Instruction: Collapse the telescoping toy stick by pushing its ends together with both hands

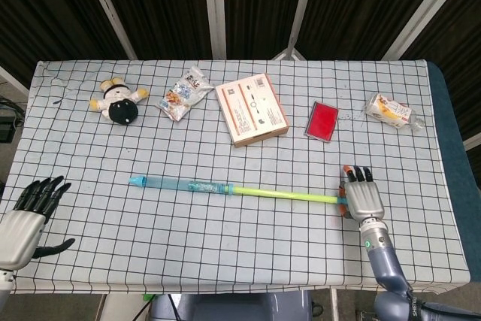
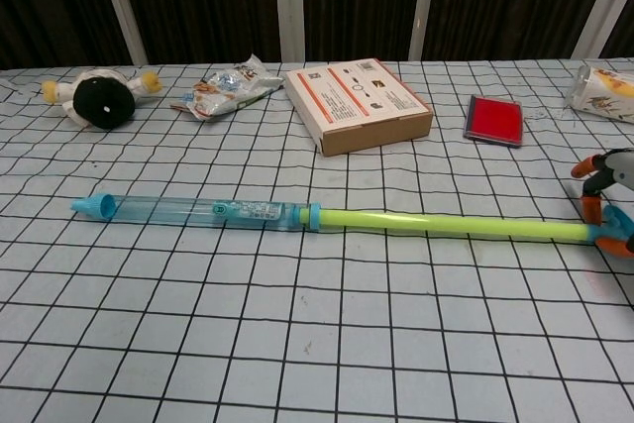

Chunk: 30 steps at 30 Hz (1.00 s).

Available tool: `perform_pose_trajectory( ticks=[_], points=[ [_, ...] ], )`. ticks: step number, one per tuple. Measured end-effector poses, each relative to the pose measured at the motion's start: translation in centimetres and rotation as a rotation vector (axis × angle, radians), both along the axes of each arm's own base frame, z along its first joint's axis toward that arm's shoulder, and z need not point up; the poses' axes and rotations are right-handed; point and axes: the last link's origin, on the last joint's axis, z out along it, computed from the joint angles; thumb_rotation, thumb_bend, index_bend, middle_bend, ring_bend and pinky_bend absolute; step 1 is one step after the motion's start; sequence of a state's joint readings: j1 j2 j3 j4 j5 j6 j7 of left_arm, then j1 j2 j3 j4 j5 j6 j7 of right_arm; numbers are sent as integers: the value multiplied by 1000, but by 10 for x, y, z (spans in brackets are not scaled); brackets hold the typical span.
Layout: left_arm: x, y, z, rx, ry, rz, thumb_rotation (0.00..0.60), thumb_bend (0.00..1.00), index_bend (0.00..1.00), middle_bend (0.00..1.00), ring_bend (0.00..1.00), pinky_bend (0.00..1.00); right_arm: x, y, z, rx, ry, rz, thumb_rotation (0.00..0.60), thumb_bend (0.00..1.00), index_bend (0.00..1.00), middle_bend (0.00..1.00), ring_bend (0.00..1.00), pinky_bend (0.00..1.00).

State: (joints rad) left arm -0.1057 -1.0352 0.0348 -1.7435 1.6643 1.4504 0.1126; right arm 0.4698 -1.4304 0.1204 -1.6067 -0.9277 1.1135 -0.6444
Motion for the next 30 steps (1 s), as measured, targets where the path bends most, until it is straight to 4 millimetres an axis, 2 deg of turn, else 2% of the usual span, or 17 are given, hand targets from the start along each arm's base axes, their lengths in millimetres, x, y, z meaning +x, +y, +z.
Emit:
perform_pose_trajectory(
  ticks=[7, 14, 16, 22, 30],
  points=[
    [40, 48, -17, -91, 114, -71, 600, 104, 45, 0, 0, 0, 2, -1, 3, 13, -1, 26, 600, 469, 598, 144, 0, 0],
    [70, 86, -47, -134, 238, -156, 600, 211, 221, 12, 0, 0, 1, 0, 4, 24, 16, 41, 600, 470, 598, 144, 0, 0],
    [74, 94, -60, -143, 255, -164, 600, 228, 268, 35, 0, 0, 1, 1, 4, 23, 15, 40, 600, 470, 599, 144, 0, 0],
    [77, 114, -87, -159, 322, -141, 600, 236, 302, 56, 0, 0, -1, 1, 6, 20, 13, 36, 600, 472, 599, 144, 0, 0],
    [76, 135, -105, -139, 362, -100, 600, 309, 345, 68, 0, 0, 0, 0, 6, 19, 9, 36, 600, 475, 598, 146, 0, 0]
  ],
)
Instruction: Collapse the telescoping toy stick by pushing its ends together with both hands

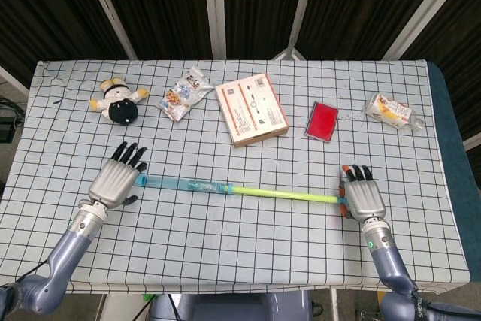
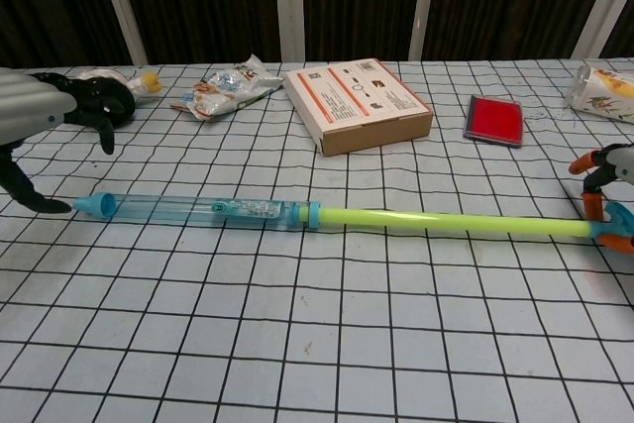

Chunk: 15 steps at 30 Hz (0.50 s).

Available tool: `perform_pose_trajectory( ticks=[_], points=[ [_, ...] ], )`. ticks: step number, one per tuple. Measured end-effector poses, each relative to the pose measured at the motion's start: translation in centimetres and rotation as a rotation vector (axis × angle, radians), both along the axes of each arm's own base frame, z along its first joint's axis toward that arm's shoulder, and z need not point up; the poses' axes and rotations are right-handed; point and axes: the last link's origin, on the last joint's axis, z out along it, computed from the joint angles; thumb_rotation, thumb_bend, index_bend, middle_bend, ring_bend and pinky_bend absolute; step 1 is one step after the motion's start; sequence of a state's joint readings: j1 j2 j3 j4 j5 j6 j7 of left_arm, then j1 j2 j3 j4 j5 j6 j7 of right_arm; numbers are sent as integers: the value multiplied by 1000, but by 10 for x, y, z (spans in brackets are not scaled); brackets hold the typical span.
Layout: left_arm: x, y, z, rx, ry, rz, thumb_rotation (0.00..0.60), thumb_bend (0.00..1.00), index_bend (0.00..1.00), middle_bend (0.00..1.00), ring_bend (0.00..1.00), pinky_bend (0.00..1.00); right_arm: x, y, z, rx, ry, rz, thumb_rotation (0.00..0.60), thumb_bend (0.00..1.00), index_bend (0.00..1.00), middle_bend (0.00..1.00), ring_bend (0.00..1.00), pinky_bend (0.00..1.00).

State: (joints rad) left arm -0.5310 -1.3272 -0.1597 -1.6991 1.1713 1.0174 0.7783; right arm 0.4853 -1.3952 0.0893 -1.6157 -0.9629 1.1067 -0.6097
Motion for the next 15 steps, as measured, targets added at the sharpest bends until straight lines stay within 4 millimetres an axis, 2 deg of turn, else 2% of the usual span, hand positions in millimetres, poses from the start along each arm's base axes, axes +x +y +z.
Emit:
perform_pose_trajectory(
  ticks=[8, 15],
  points=[
    [1, 17, -20, 11, 21, 54, 600, 345, 368, 71, 0, 0, 0, 1, 0, -2, -2, -1, 600, 475, 599, 146, 0, 0],
    [3, 22, -41, -7, 45, 75, 600, 348, 393, 74, 0, 0, -1, 1, 0, -1, -2, -5, 600, 475, 599, 146, 0, 0]
  ],
)
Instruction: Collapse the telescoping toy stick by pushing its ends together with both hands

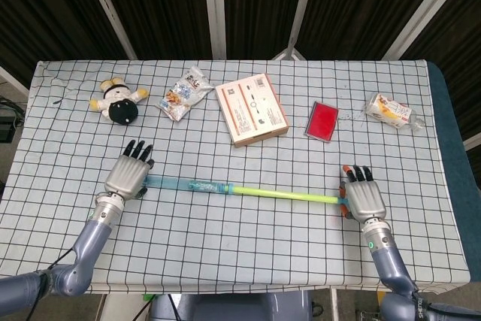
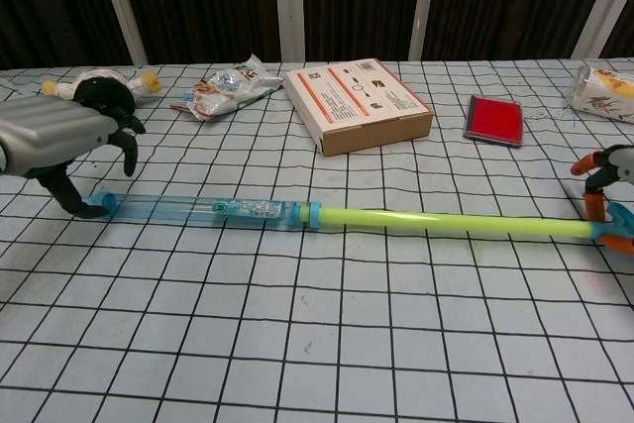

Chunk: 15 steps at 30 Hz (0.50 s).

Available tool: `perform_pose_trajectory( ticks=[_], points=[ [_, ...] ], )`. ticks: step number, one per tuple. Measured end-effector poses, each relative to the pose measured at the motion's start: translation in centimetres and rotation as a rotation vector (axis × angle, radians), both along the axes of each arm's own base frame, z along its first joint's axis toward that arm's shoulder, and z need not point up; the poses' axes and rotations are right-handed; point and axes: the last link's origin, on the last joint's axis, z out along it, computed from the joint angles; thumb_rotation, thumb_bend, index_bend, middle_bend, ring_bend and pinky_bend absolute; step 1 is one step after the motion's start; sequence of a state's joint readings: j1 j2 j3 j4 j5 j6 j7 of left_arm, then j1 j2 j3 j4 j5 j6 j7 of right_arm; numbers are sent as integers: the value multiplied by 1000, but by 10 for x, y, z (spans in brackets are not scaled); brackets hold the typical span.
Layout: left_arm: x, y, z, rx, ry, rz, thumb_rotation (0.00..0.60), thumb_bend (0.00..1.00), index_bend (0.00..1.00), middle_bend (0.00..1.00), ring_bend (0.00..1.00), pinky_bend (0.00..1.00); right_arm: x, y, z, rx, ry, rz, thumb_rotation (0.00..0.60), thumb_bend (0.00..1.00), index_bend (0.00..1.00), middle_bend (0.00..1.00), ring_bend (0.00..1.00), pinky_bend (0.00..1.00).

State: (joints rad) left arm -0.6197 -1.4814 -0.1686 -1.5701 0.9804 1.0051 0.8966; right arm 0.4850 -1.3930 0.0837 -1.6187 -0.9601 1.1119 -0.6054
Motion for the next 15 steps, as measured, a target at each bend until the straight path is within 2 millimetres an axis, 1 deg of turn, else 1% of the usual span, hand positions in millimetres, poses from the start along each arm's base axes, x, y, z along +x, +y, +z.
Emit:
perform_pose_trajectory(
  ticks=[4, 10, 15],
  points=[
    [-1, 1, -9, -4, 8, 14, 600, 369, 412, 76, 0, 0, 0, -1, 0, -1, -1, -3, 600, 475, 598, 146, 0, 0],
    [-6, 2, -15, 2, 24, 26, 600, 444, 434, 95, 0, 0, -1, -2, 1, -5, -1, -7, 600, 475, 599, 147, 0, 0],
    [-7, 4, -15, 21, 20, 31, 600, 524, 512, 126, 0, 0, -1, -3, 1, -8, -1, -7, 600, 475, 598, 148, 0, 0]
  ],
)
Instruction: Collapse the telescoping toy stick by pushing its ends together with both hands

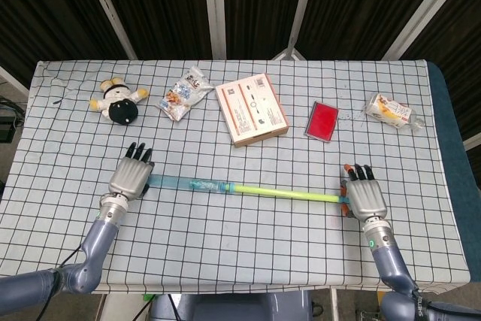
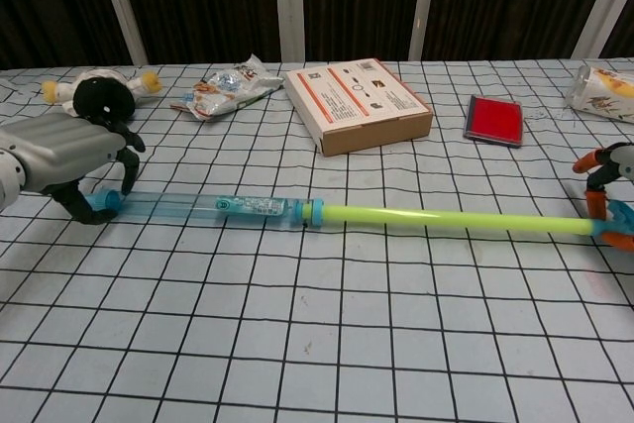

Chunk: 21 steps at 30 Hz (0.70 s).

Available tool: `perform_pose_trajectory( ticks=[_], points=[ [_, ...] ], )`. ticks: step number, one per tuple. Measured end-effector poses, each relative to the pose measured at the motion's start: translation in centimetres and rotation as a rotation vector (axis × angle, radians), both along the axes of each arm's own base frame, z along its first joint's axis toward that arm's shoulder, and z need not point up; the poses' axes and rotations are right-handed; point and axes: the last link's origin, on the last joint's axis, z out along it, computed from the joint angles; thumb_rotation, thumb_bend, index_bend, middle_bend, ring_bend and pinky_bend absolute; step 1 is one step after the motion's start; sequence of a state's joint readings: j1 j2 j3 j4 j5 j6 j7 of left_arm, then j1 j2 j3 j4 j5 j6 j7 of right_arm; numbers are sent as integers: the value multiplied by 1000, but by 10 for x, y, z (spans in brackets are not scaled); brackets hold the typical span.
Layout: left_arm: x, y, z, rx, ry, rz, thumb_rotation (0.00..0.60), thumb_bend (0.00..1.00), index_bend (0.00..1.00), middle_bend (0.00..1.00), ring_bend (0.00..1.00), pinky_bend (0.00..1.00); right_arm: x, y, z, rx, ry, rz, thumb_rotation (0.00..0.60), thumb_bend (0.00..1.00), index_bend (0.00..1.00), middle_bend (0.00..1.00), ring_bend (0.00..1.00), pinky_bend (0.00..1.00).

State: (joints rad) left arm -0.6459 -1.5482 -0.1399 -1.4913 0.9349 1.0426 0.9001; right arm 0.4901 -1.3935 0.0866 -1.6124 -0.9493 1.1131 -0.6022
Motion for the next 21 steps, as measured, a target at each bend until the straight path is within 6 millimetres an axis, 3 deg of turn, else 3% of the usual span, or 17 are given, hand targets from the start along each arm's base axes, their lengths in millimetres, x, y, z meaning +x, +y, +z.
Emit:
perform_pose_trajectory(
  ticks=[11, 21],
  points=[
    [1, -6, 6, 7, -42, -19, 600, 542, 551, 139, 0, 0, 5, 2, -1, 0, -13, 17, 600, 475, 599, 149, 0, 0],
    [8, -12, 26, 19, -65, -59, 600, 542, 554, 141, 0, 0, 13, 5, -2, 9, -44, 41, 600, 475, 598, 150, 0, 0]
  ],
)
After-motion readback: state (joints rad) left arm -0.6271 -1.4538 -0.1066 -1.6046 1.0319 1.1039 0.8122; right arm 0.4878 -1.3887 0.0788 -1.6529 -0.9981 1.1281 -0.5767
